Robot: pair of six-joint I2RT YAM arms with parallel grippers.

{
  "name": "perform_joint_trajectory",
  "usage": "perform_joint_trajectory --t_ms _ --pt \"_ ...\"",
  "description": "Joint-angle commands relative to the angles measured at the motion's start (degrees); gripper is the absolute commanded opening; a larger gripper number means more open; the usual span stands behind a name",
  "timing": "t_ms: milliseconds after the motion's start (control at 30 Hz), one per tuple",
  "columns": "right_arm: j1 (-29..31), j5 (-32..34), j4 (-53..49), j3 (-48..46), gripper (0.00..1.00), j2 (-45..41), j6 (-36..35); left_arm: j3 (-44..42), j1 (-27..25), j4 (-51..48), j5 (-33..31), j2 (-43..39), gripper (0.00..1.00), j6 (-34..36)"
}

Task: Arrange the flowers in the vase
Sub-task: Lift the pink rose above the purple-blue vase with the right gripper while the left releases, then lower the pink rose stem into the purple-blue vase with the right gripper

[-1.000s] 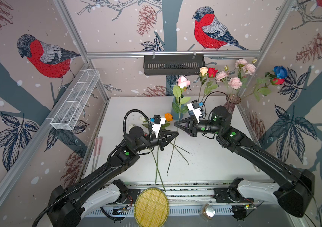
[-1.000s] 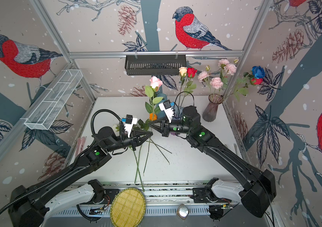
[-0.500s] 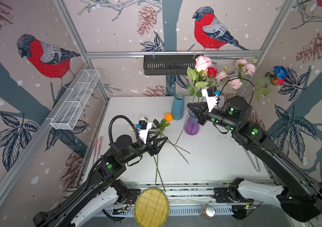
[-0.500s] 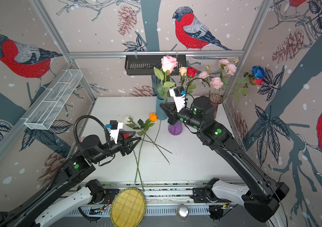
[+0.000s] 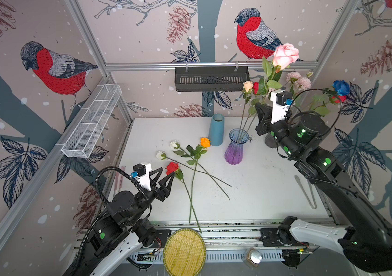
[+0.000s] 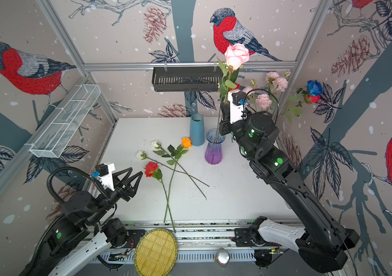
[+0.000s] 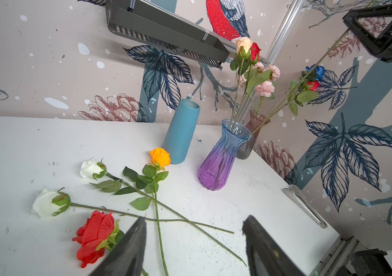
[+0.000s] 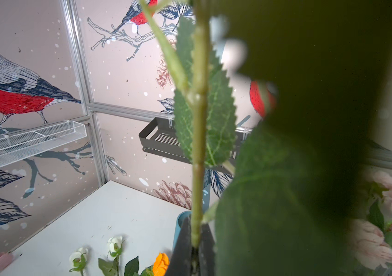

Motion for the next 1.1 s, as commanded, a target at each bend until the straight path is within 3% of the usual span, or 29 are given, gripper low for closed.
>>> perform_joint_trajectory --t_ms 0,600,800,1067 --pt "0.2 2.8 5.1 0.6 0.01 0.2 -1.4 0.1 0.0 1.1 -0.1 0.7 0.65 1.0" --pt "0.6 0.1 23.4 -4.7 0.02 2.8 -14.5 -0.5 0.0 2.1 1.4 -0.2 0.65 1.0" --pt "0.7 0.9 22.5 -4.2 0.03 5.0 -15.6 -0.7 0.0 2.2 1.4 -0.4 0.65 1.0" --pt "0.7 6.3 13.5 -5.5 0.04 6.4 -13.6 -0.7 0.1 2.5 1.8 0.7 0.65 1.2"
